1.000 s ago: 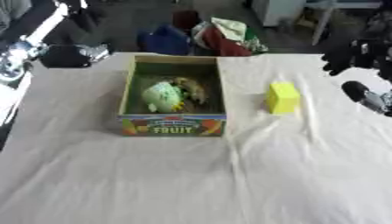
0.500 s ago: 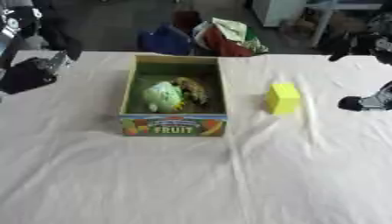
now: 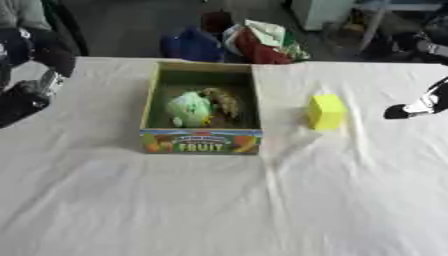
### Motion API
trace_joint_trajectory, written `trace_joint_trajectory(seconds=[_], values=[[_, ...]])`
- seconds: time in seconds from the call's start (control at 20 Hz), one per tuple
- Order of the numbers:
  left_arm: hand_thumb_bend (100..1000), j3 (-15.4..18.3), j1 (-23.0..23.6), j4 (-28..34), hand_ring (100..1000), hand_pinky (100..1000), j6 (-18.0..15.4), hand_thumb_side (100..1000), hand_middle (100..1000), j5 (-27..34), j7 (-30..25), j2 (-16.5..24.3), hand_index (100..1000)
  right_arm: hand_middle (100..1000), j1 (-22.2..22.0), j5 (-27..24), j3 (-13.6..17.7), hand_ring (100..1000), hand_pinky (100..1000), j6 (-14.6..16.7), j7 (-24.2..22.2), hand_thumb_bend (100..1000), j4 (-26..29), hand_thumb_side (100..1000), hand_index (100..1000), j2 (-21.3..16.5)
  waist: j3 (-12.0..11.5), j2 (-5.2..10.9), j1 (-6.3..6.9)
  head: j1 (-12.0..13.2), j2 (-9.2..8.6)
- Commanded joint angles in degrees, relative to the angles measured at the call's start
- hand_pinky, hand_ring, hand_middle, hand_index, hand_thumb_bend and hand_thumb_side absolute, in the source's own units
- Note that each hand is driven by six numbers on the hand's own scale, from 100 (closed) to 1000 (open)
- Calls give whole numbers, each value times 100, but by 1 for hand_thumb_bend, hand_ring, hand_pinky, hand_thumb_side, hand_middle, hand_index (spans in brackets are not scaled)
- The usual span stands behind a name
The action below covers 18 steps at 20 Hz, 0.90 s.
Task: Pick up objects on the table and place them in the box.
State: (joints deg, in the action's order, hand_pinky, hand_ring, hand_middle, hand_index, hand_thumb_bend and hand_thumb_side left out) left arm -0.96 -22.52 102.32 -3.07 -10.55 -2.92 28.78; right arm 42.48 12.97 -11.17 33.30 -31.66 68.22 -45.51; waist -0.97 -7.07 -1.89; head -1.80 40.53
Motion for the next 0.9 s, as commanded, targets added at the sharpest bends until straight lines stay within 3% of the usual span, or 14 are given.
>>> trace_joint_trajectory(seconds=[0.05, 0.9], values=[[345, 90, -17, 136, 494, 602, -1, 655, 516, 72, 48, 2, 716, 854, 241, 244, 85, 862, 810, 138, 19, 594, -337, 451, 848, 13, -35, 83, 4, -50, 35], [330, 105, 102, 280, 491, 600, 38, 656, 512, 186, 31, -178, 715, 851, 807, 1266, 242, 859, 808, 326, -91, 595, -1772, 479, 846, 873, -150, 52, 31, -158, 170]])
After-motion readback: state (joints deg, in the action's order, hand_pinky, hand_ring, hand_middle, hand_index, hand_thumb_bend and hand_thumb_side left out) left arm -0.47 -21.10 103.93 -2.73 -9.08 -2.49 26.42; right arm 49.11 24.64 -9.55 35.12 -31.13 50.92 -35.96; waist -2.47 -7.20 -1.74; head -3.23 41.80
